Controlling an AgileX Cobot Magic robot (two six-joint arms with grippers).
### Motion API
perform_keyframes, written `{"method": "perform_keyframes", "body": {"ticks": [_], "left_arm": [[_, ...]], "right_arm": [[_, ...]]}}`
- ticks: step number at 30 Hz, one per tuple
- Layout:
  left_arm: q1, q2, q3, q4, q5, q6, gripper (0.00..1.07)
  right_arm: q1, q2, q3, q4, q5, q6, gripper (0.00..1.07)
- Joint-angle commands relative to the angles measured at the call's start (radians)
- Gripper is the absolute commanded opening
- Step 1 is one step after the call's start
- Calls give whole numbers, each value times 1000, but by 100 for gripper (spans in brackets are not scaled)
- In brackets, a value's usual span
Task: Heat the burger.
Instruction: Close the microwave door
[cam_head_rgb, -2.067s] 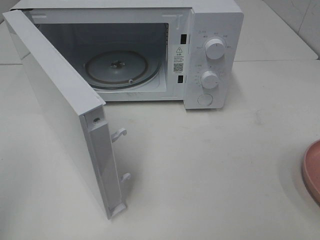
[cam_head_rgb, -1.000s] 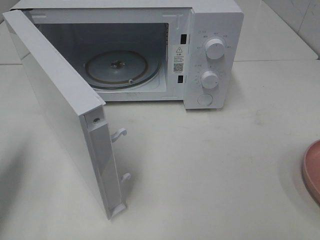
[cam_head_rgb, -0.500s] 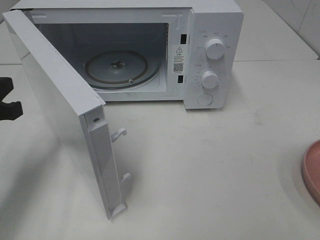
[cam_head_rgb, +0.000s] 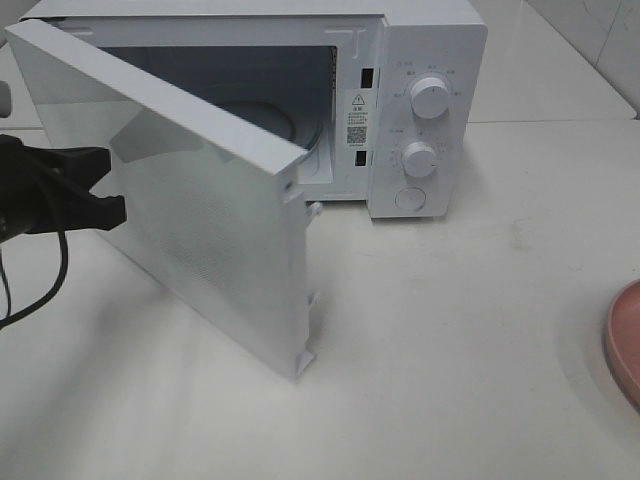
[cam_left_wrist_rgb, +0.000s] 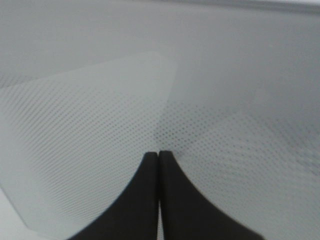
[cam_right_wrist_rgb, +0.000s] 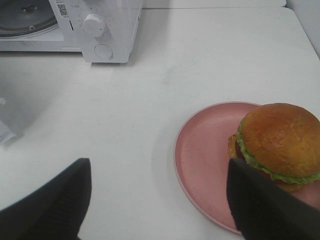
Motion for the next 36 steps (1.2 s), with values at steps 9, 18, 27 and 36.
{"method": "perform_keyframes", "body": {"ticks": [9, 18, 27, 36], "left_arm": [[-126, 126, -161, -81, -16, -4, 0], [-217, 229, -307, -186, 13, 12, 0], [-285, 315, -456, -318, 49, 108, 0], [-334, 388, -586, -473, 89, 247, 0]], "right_arm": [[-6, -27, -1, 5, -6, -12, 69], [-6, -27, -1, 5, -6, -12, 69], [-6, -27, -1, 5, -6, -12, 69], [-6, -27, -1, 5, -6, -12, 69]]}}
